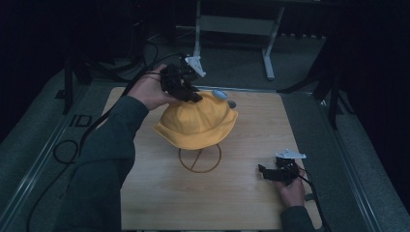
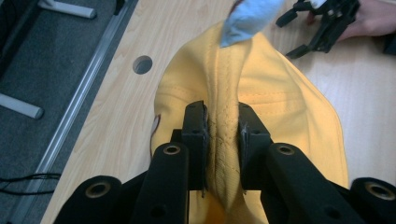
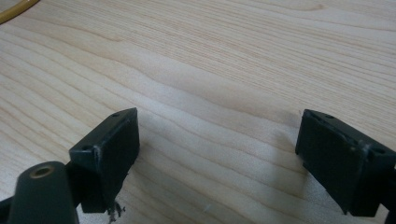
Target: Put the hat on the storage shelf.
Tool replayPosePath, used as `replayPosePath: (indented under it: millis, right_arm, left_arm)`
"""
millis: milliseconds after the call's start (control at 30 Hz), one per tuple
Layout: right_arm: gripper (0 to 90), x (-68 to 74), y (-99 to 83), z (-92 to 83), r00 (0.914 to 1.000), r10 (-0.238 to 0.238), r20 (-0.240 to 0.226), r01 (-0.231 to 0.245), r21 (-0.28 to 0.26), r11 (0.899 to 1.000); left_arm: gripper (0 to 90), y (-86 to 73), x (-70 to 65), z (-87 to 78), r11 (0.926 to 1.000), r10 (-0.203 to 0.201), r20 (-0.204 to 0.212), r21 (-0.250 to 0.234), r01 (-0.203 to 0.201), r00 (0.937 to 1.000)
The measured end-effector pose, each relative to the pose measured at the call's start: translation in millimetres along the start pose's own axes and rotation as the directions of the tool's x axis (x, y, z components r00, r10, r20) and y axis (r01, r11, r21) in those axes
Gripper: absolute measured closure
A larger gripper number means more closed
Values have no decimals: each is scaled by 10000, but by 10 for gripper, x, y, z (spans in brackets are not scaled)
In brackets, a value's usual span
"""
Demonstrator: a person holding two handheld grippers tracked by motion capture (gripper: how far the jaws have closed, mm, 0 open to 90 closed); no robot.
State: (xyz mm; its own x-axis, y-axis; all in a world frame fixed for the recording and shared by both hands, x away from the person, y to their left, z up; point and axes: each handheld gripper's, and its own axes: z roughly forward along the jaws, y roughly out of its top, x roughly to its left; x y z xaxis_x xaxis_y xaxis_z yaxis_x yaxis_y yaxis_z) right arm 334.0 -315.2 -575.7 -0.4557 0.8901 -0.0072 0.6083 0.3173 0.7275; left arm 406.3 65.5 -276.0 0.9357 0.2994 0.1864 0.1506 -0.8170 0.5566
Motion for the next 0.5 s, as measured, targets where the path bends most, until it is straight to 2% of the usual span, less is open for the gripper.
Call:
replayPosePath:
  millis: [233,367,433,500]
  right_arm:
    - [135,2,1,-1,10000,36,-7,-36,6,10000]
    - [135,3,1,-1,10000,35,-15,-35,11,10000]
    - [135,3,1,-1,10000,29,-19,-29,6,10000]
    - [135,4,1,-1,10000,29,-21,-29,2,10000]
  left_arm:
    - [748,33,-41,215,10000,-46,24,-47,46,10000]
    - [739,30,-62,233,9998,-33,53,-213,34,10000]
    - [696,25,-86,237,10000,18,-72,-46,-18,10000]
    - [616,19,-104,257,9997,72,-134,228,-69,9999]
